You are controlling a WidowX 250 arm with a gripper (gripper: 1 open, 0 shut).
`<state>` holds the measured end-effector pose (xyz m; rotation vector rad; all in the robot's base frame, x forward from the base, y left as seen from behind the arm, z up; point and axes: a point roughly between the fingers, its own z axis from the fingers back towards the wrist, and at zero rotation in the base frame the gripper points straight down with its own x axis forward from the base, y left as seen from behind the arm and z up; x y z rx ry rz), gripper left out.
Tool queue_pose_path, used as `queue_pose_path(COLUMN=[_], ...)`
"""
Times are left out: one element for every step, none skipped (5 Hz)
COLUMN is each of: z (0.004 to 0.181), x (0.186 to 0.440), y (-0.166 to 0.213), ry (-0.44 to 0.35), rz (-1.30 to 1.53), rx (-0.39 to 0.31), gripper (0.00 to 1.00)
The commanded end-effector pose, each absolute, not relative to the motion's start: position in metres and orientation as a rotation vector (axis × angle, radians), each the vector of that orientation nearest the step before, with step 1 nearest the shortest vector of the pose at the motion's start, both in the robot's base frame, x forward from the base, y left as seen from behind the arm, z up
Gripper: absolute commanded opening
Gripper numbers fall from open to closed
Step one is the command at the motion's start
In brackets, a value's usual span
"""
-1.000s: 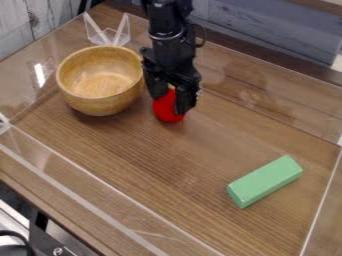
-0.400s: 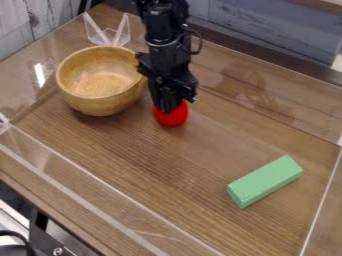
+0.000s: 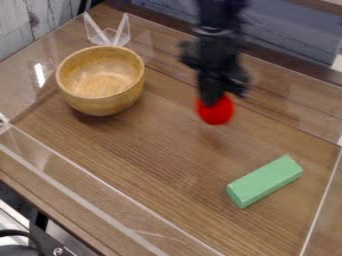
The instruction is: Move the red object to the right side of the table
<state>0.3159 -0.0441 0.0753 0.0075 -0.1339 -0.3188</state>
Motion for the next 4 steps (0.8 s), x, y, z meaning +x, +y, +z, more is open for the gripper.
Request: queue_pose_path(z=[0.08,0.063,0.052,0.046], x=[0.335,0.345,0.347,0.346], y=[-0.088,-0.118,-0.129,-0.129], ry=[-0.189,-0.182,-0.171,-0.156], rz=[-0.36,-0.377,-0.372,-0.363], rx=[0.001,-0.005,-0.005,-0.004], gripper=[0.0,0.0,0.0,1.0])
